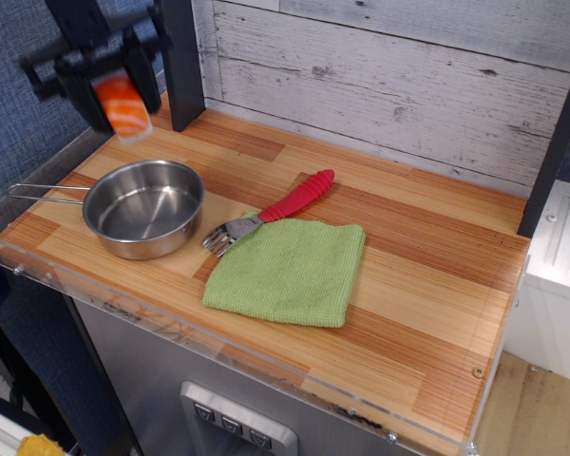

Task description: Place the nigiri sushi on top of green cloth.

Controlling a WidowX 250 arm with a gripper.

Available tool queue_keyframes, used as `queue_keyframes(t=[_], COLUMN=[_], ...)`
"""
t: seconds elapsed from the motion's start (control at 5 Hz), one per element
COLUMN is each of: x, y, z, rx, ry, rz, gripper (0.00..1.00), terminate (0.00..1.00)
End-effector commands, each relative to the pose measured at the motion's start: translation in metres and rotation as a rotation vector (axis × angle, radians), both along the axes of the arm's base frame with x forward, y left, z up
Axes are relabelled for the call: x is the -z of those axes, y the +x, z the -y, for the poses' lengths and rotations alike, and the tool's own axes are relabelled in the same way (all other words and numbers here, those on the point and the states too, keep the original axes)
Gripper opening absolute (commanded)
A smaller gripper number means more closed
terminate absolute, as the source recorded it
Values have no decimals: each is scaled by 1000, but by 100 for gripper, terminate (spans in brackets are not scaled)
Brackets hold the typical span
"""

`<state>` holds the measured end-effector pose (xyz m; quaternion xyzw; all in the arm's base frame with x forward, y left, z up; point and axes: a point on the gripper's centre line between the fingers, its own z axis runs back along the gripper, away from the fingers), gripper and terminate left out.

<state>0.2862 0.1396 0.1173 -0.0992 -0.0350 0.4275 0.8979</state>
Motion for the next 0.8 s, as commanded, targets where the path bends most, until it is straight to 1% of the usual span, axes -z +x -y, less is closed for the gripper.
queue_keyframes(t=[0.0,0.2,0.4,0.6], x=[-43,-48,-46,-36], y=[12,19,24,23], z=[29,55,91,113], rx=[256,416,560,669], ry=[73,96,95,127], rz=[108,121,135,127], gripper=[0,0,0,0], terminate=[0,0,0,0])
